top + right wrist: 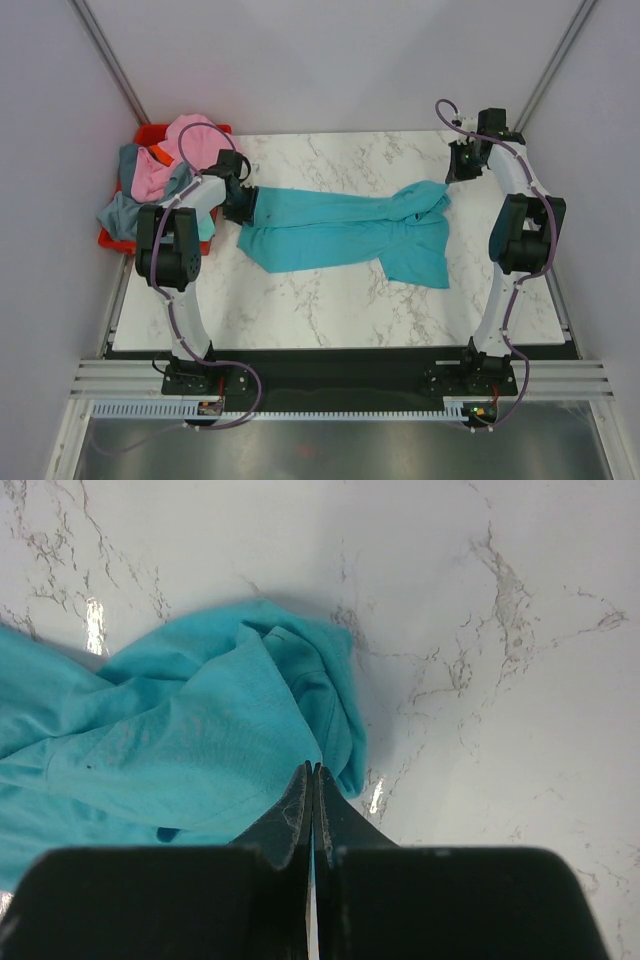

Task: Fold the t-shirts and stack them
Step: Flatten the tshirt out

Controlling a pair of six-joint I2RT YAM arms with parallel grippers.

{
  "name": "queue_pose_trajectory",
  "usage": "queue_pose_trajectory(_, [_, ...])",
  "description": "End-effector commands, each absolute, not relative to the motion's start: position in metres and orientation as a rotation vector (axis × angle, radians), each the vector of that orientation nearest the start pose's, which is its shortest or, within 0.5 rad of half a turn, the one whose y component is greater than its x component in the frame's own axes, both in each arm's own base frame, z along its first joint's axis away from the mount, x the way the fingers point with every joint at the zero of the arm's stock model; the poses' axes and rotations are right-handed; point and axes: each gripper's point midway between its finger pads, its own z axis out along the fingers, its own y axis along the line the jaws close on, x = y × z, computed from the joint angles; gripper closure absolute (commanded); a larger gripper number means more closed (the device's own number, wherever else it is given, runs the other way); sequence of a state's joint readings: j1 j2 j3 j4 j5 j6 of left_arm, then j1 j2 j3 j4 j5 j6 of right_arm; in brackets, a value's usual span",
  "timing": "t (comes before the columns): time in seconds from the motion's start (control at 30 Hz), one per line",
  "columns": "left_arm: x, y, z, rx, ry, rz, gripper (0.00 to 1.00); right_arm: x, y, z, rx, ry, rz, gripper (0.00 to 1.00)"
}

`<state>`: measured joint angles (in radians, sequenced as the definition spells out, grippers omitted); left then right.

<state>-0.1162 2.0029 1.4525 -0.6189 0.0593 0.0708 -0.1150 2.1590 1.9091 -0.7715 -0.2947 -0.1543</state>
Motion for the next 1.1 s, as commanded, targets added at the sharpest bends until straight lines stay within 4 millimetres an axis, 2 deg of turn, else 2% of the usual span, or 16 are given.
queue_pose_trajectory(0.0, [0.439, -0.062, 0.038, 0.256, 2.692, -0.127, 0.57, 0.516, -0.013, 0.126, -0.184, 2.485, 0.249, 1.0])
queue_pose_trajectory(0.17, [0.437, -0.063, 0.035, 0.265, 2.7, -0.134, 0.59, 0.518, -0.013, 0.125, -0.185, 2.484, 0.247, 1.0])
queue_pose_trajectory(0.27, [0.438, -0.064, 0.036, 0.27, 2.698, -0.138, 0.66, 0.519, -0.013, 0.125, -0.188, 2.483, 0.243, 1.0])
queue_pose_trajectory(0.73, [0.433, -0.063, 0.028, 0.271, 2.723, -0.138, 0.67, 0.519, -0.012, 0.121, -0.188, 2.488, 0.242, 1.0])
queue_pose_trajectory(0.87, [0.432, -0.064, 0.026, 0.279, 2.729, -0.145, 0.76, 0.52, -0.011, 0.122, -0.19, 2.486, 0.24, 1.0])
queue_pose_trajectory(0.9, [0.433, -0.064, 0.027, 0.276, 2.725, -0.141, 0.94, 0.519, -0.012, 0.122, -0.19, 2.487, 0.239, 1.0])
queue_pose_trajectory(0.93, [0.433, -0.063, 0.027, 0.272, 2.726, -0.134, 0.98, 0.519, -0.011, 0.123, -0.193, 2.485, 0.237, 1.0])
queue_pose_trajectory(1.07, [0.435, -0.062, 0.037, 0.268, 2.703, -0.129, 0.98, 0.52, -0.013, 0.126, -0.191, 2.479, 0.229, 1.0])
